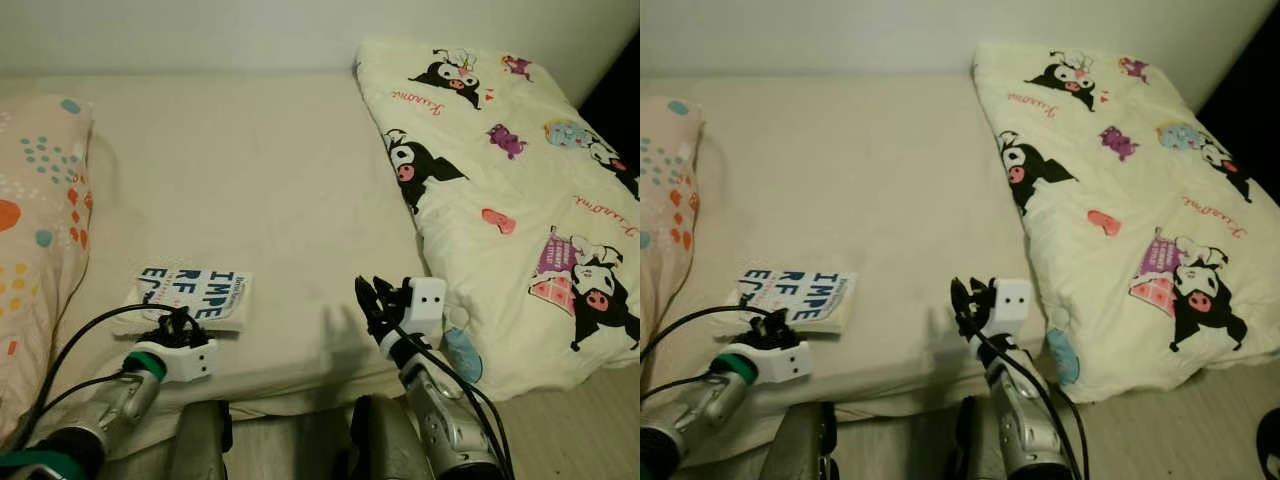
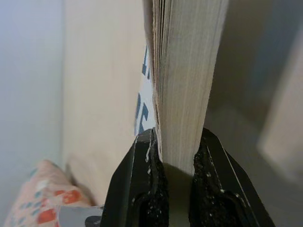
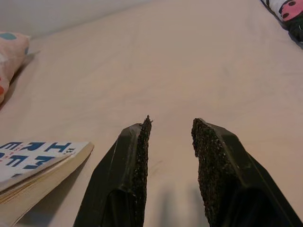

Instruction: Clean up the room

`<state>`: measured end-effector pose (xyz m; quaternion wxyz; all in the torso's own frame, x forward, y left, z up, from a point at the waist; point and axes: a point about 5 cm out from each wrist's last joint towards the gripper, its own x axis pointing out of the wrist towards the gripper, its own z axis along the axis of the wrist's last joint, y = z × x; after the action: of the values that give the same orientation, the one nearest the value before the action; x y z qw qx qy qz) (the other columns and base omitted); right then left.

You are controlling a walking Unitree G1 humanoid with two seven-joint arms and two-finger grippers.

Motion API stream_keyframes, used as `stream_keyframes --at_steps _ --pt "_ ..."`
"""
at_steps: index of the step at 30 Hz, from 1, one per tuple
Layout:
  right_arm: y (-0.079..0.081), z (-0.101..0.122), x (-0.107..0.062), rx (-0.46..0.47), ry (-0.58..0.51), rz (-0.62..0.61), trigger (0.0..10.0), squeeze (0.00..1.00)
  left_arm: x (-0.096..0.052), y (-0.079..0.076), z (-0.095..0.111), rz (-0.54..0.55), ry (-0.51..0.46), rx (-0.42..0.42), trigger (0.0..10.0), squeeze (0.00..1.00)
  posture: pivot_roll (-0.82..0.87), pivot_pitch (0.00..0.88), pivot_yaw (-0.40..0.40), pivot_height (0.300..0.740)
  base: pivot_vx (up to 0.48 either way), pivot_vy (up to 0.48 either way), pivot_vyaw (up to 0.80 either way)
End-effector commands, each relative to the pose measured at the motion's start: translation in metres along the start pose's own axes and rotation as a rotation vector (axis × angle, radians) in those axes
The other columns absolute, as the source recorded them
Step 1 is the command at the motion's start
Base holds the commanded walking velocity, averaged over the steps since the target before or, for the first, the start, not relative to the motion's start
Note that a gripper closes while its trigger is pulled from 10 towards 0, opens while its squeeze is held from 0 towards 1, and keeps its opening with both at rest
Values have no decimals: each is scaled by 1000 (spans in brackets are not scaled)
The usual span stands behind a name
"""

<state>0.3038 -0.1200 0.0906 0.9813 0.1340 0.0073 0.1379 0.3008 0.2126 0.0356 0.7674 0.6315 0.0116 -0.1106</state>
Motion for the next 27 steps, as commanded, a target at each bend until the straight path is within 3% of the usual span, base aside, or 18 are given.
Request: stream_keyframes --at_steps 1,2,3,4,5,6,12,17,18,21,23,26,27 --pt "-3 -4 -4 6 18 -17 10000 0 -9 -15 -3 -56 27 -19 10000 275 48 129 -44 601 0 0 0" --pt "-3 -4 -4 6 18 -18 10000 0 -12 -19 -5 -69 41 -16 10000 584 48 129 -44 601 0 0 0" --pt "-3 -4 -4 6 18 -18 10000 0 -12 -19 -5 -69 41 -16 10000 584 48 129 -44 601 0 0 0" --pt "-3 -4 -5 7 20 -19 10000 0 -14 -21 -8 -77 51 -11 10000 914 50 128 -45 601 0 0 0" --pt "-3 -4 -5 7 20 -19 10000 0 -14 -21 -8 -77 51 -11 10000 914 50 128 -45 601 0 0 0" --pt "-3 -5 -5 7 22 -18 10000 0 -17 -23 -12 -85 69 -15 10000 1000 50 128 -45 601 0 0 0" --pt "-1 -4 -2 8 25 -9 10000 0 -29 -27 -26 -102 134 -40 10000 1000 68 124 -48 601 0 0 0" --pt "-1 -5 -2 8 25 -9 10000 0 -36 -34 -22 -120 120 -88 10000 1000 68 124 -48 601 0 0 0" --pt "-1 -5 -2 9 25 -9 10000 0 -39 -35 -16 -120 83 -122 10000 0 68 124 -48 601 0 0 0" --pt "-1 -5 -2 9 25 -10 10000 0 -41 -35 -5 -115 21 -187 10000 0 75 119 -42 601 0 0 0" --pt "0 -6 -1 12 24 -11 10000 0 -48 -27 23 -78 -136 -365 10000 0 75 118 -37 601 0 0 0" --pt "0 -5 -1 12 23 -12 10000 0 -51 -22 34 -67 -191 -432 10000 0 75 118 -37 601 0 0 0" --pt "0 -5 -1 12 21 -13 10000 0 -57 -5 54 -18 -269 -535 10000 0 76 112 -32 601 0 0 0"
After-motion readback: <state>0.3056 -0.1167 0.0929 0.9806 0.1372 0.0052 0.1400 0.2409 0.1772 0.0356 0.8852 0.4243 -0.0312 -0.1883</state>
